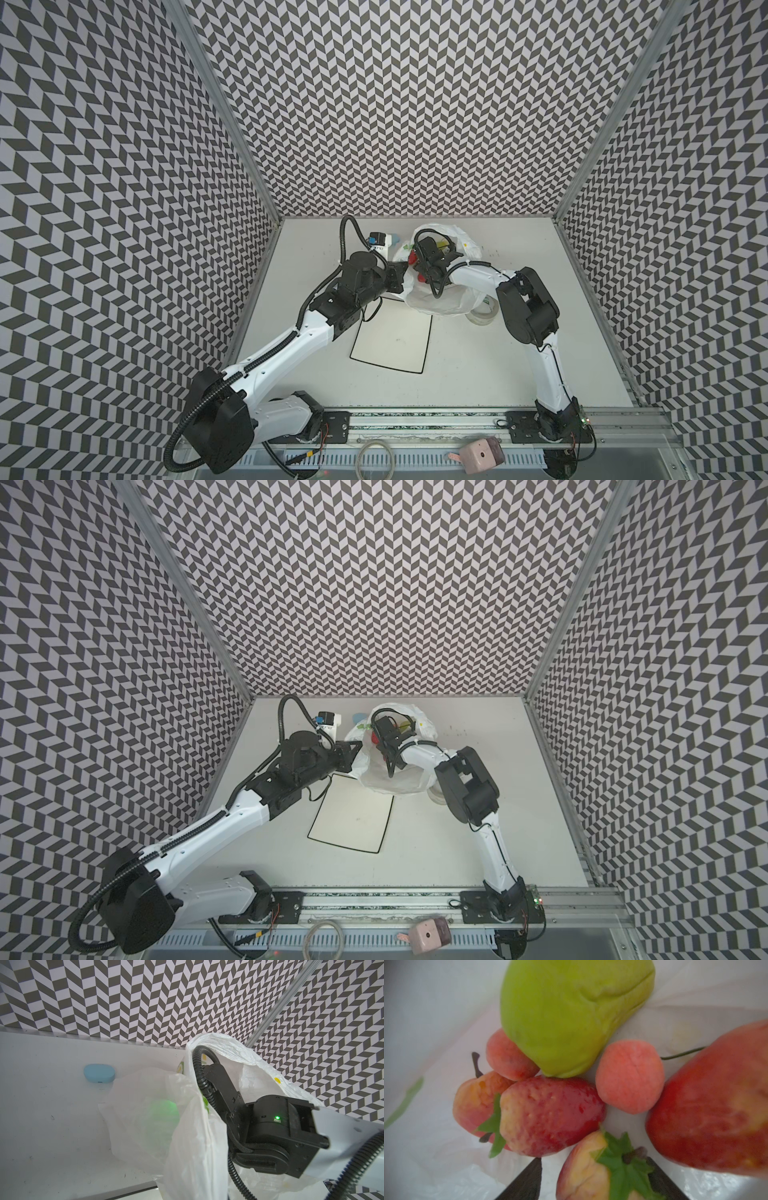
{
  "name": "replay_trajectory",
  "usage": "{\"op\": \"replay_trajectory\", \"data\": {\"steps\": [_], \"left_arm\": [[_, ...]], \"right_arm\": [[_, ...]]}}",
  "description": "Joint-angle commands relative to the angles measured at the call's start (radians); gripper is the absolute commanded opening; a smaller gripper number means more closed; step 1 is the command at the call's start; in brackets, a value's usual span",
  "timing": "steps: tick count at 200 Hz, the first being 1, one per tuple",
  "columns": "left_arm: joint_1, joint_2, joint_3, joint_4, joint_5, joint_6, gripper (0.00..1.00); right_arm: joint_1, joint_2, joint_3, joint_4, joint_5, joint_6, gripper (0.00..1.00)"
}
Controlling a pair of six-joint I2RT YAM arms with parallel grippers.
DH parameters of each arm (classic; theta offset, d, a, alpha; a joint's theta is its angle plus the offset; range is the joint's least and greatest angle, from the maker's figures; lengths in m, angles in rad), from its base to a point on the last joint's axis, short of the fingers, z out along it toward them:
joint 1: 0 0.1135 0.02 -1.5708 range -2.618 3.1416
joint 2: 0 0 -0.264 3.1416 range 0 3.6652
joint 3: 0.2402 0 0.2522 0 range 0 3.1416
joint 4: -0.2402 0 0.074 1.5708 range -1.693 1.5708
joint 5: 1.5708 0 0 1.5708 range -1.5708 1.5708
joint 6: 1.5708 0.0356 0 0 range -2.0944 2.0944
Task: Take the fake fruits out of the plastic bag
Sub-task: 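Hold the bag with the left gripper while the right grasps a strawberry inside, then lift the strawberry out with the right gripper toward the white paper sheet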
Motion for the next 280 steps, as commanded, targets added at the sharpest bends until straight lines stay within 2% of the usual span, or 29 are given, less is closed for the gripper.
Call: {"op": "replay_trajectory", "data": {"steps": [1, 12, 49, 71, 138, 174, 217, 243, 280], "left_arm": [[-0.004, -0.019, -0.010, 0.025, -0.009, 0.003, 0.00], [-0.004, -0.017, -0.011, 0.028, -0.010, 0.001, 0.00], [-0.004, -0.014, -0.015, 0.032, -0.024, 0.001, 0.00], [-0.004, -0.013, -0.020, 0.036, -0.039, 0.001, 0.00], [-0.002, -0.001, -0.029, 0.041, -0.062, -0.002, 0.00], [-0.001, 0.008, -0.034, 0.054, -0.061, 0.001, 0.00], [0.002, 0.011, -0.036, 0.064, -0.056, 0.006, 0.00], [0.005, 0.011, -0.035, 0.068, -0.051, 0.006, 0.00], [0.011, 0.008, -0.037, 0.074, -0.042, 0.011, 0.00]], "right_arm": [[-0.006, 0.032, 0.015, -0.009, 0.020, 0.020, 0.70], [-0.006, 0.036, 0.013, -0.007, 0.021, 0.012, 0.66], [-0.006, 0.006, -0.021, 0.029, 0.014, -0.064, 0.43], [-0.005, -0.048, -0.079, 0.084, 0.008, -0.126, 0.38], [-0.003, -0.329, -0.333, 0.263, -0.077, -0.349, 0.37], [0.009, -0.511, -0.459, 0.308, -0.151, -0.488, 0.37], [0.042, -0.709, -0.540, 0.316, -0.183, -0.654, 0.37], [0.089, -0.820, -0.580, 0.320, -0.218, -0.780, 0.37], [0.225, -0.972, -0.696, 0.350, -0.286, -1.069, 0.39]]}}
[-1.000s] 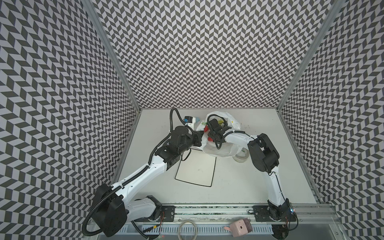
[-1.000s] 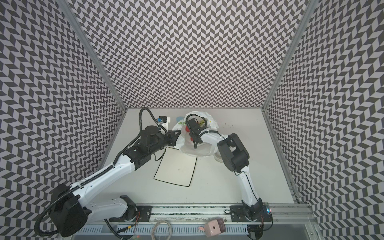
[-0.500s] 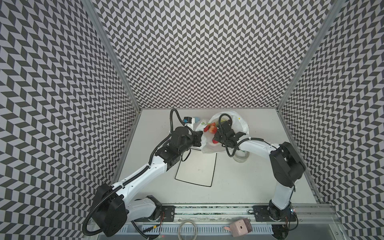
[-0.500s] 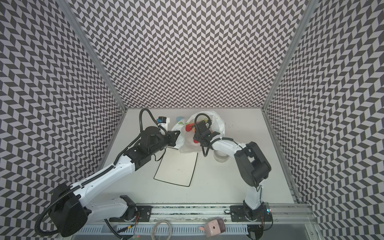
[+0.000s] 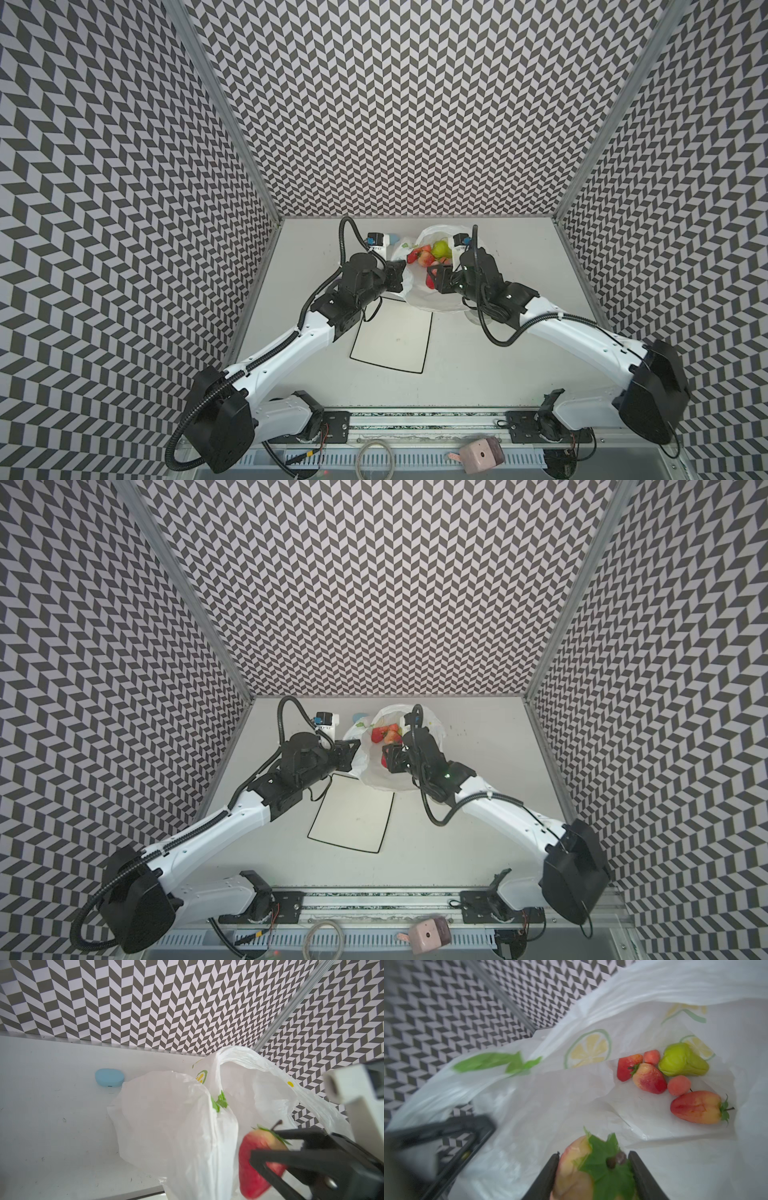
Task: Take the fake fruits out of the plastic bag
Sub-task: 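Lift the strawberry out with the right gripper toward the white paper sheet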
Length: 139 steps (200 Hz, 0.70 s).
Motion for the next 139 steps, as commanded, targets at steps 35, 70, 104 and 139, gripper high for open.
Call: {"op": "replay_trajectory", "data": {"steps": [35, 70, 104, 139], "left_arm": [[0.018, 0.001, -0.016, 0.032, 0.012, 0.014, 0.00], [0.026, 0.000, -0.017, 0.037, 0.015, 0.015, 0.00], [0.029, -0.007, -0.020, 0.034, 0.016, 0.018, 0.00], [0.032, -0.018, -0.023, 0.021, 0.017, 0.021, 0.00]], "right_arm": [[0.197, -0.146, -0.138, 0.004, -0.165, -0.451, 0.40], [0.281, -0.125, -0.234, 0.058, -0.245, -0.597, 0.39], [0.297, 0.013, -0.209, 0.076, -0.233, -0.563, 0.39], [0.297, 0.172, -0.150, 0.049, -0.212, -0.541, 0.40]]}}
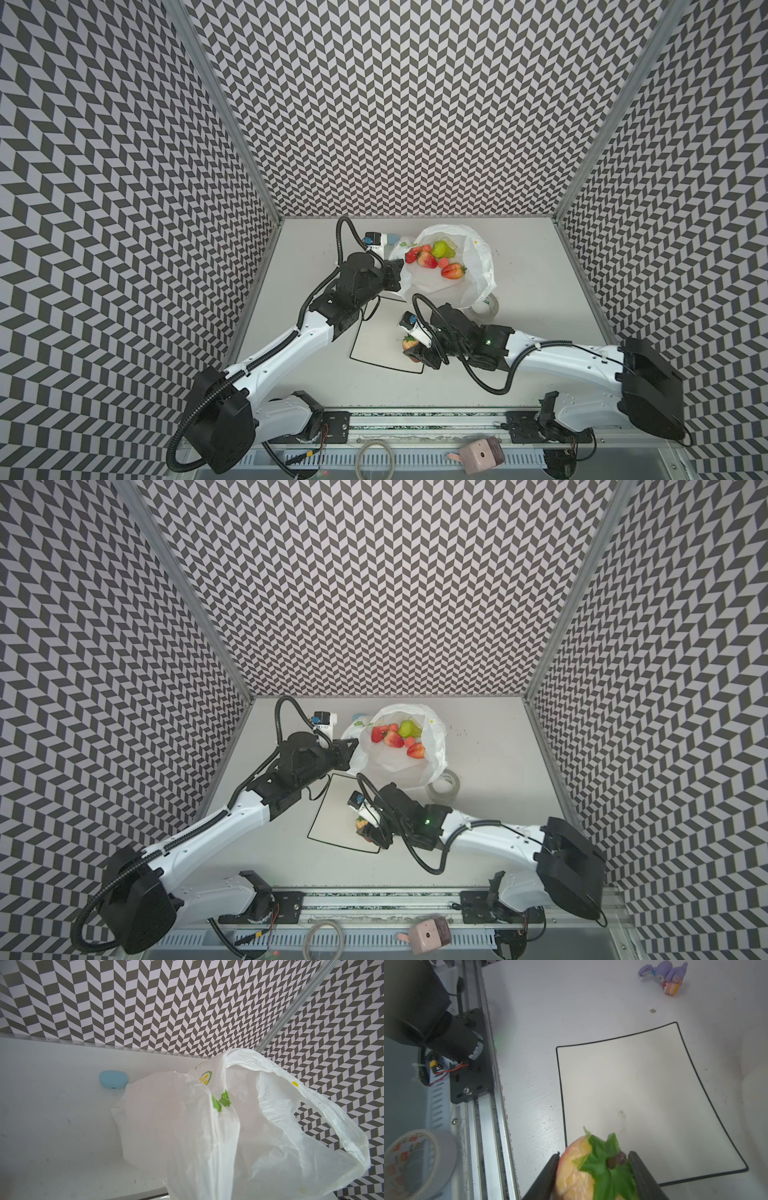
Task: Take the fake fruits out of the plastic bag
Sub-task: 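Lift the strawberry out with the right gripper toward the white paper sheet, then lower the strawberry onto the paper sheet and open the right gripper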
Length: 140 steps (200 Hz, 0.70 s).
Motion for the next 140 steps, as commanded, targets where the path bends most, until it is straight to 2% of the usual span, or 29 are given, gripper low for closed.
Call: {"op": "replay_trajectory", "data": {"steps": [1, 73, 140], "left_arm": [[0.006, -0.018, -0.014, 0.009, 0.003, 0.015, 0.00], [0.007, -0.017, -0.012, 0.001, 0.002, 0.017, 0.00], [0.008, -0.022, -0.015, 0.003, -0.005, 0.021, 0.00]], "right_arm": [[0.005, 0.077, 0.048, 0.034, 0.002, -0.011, 0.40], [0.003, 0.229, 0.115, 0.002, 0.014, 0.010, 0.41], [0.003, 0.249, 0.104, 0.018, 0.066, 0.052, 0.62]]}}
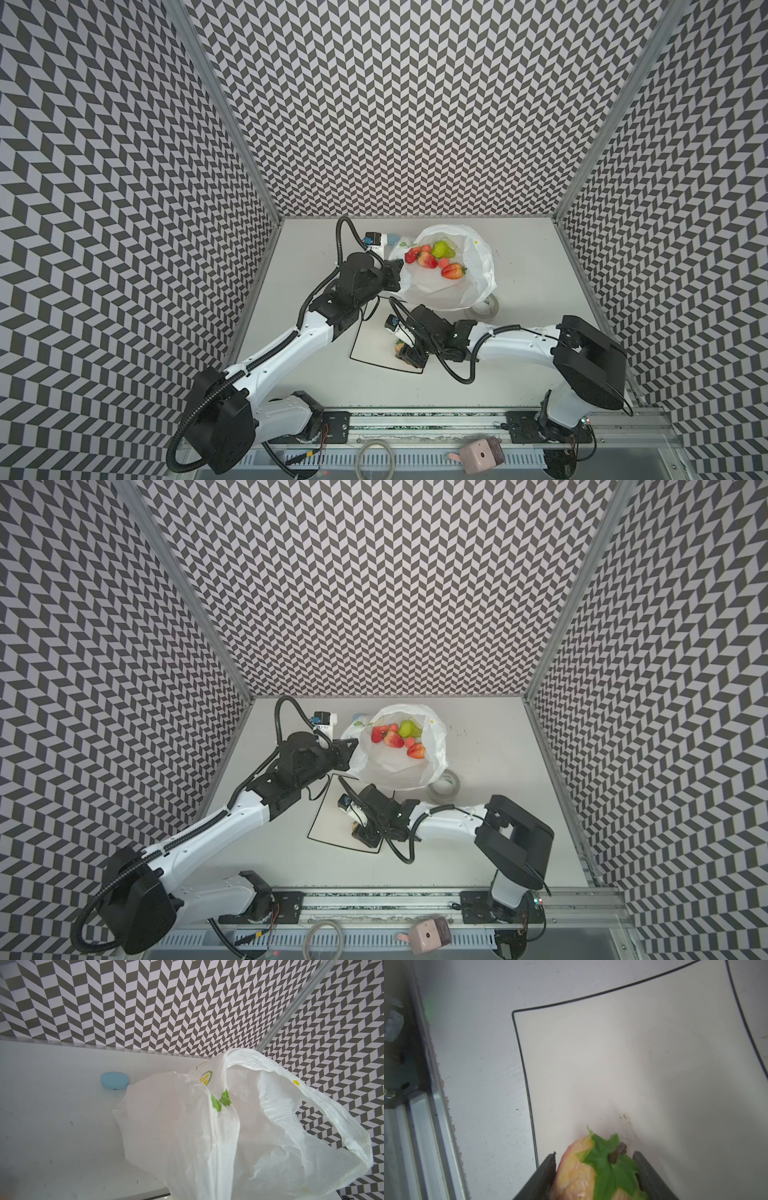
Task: Take the fake fruits out of the plastic bag
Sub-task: 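Lower the strawberry onto the paper sheet and open the right gripper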
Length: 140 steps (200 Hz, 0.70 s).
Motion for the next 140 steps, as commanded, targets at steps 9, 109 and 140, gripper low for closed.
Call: {"op": "replay_trajectory", "data": {"steps": [9, 109, 140], "left_arm": [[0.009, -0.021, -0.014, 0.005, -0.006, 0.007, 0.00], [0.008, -0.027, -0.014, 0.009, -0.017, 0.007, 0.00], [0.008, -0.027, -0.018, 0.016, -0.014, 0.002, 0.00]], "right_arm": [[0.003, -0.012, -0.003, 0.025, 0.033, 0.017, 0.64], [0.005, -0.393, -0.065, 0.051, -0.042, 0.013, 0.78], [0.004, -0.551, -0.120, 0.141, 0.001, 0.033, 0.76]]}}
